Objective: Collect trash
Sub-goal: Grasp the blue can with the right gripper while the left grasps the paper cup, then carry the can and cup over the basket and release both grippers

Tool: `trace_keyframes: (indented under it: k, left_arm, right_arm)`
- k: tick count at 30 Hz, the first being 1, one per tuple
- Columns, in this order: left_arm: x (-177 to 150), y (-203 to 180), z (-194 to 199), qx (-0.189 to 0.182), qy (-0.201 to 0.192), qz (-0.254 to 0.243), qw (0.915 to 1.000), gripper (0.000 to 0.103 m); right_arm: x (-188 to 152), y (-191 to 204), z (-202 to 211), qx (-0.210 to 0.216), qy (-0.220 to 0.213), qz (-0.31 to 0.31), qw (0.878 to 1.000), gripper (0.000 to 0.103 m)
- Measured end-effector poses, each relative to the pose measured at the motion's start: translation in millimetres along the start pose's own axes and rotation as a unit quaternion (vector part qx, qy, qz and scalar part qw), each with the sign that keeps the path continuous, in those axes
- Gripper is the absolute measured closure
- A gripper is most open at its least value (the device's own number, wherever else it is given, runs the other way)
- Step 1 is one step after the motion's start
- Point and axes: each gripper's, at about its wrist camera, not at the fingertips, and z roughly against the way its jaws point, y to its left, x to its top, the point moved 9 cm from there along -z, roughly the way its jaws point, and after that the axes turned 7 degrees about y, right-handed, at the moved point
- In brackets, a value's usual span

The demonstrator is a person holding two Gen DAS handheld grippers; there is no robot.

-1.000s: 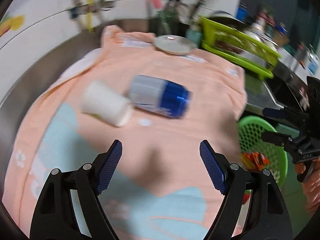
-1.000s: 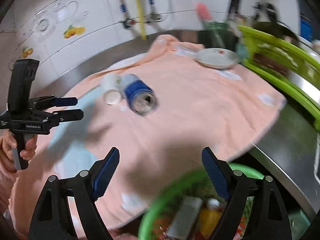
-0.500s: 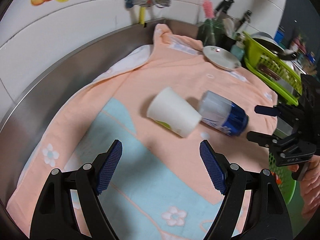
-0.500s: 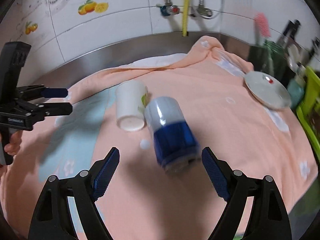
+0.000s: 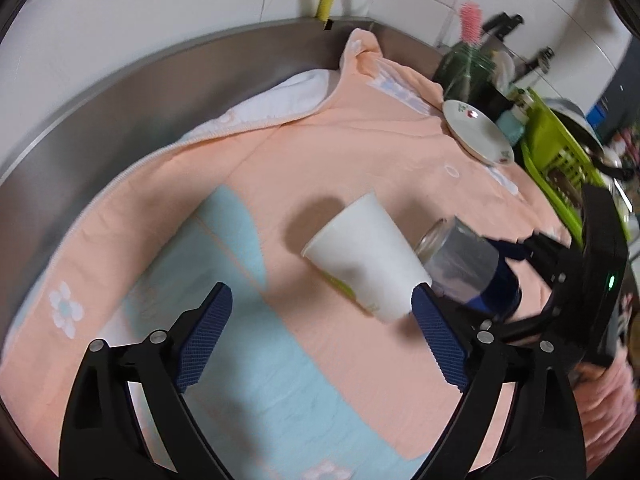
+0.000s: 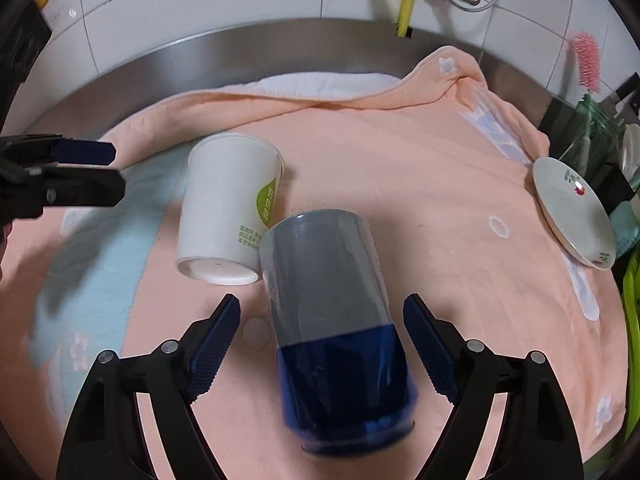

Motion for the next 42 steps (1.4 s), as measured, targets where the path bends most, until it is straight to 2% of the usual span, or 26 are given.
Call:
trace_keyframes:
  k: [1,4,17,24,27,28,32,36,42]
  left_arm:
    - [1.5,-1.2,-2.8,-0.002,0.002,0.005,1.0000,0.013]
    - [6.9,-5.2,-13.7,-0.004,0.008,0.022,0.9997,0.013]
    - [20.4,-9.2,-56.7,-0.022,0.035,0.107,0.9934,0.013]
    - [19.0,-13.8,-79.1,-0.017,0.051,0.142,0.9884,0.013]
    - [19.5,-16.0,-84.5,-0.012,0.051,0.142,0.9884,0.019]
    - [19.4,-16.5,-85.4,-0.016,0.051,0.142,0.9884,0.026]
    - [19.0,-21.1,-82.8,-0.022,0.045,0.133,0.9898,0.034]
    - [14.9,-30.2,-70.6,-0.027,0.034,0.115,0.9925,0.036]
    - [7.1,-48.5,-47.8,-0.026,0.016,0.076,0.9967,0.037]
  right_arm:
    - [-0.3,0.6,-2.2,0.002,0.003,0.000,1.000,0.031]
    - [-1.3,-1.1,-4.0,0.002,0.005,-0.005,1.000,0.041]
    - [-29.4,-8.3,23.6,0.004,-0.019,-0.046,0.999,0.046]
    - [-53.5,-14.7,50.7,0.004,-0.039,-0.066,0.997,0.046]
    - [-68.7,-17.7,65.2,0.000,-0.049,-0.075,0.996,0.046]
    - [-73.1,-18.6,69.6,-0.001,-0.051,-0.079,0.996,0.046]
    - [-95.1,-26.4,89.8,-0.003,-0.062,-0.103,0.993,0.047]
    - [-122.4,-36.2,114.1,-0.004,-0.073,-0.125,0.989,0.047]
    - [-174.2,-49.3,139.4,-0.031,-0.075,-0.152,0.985,0.047]
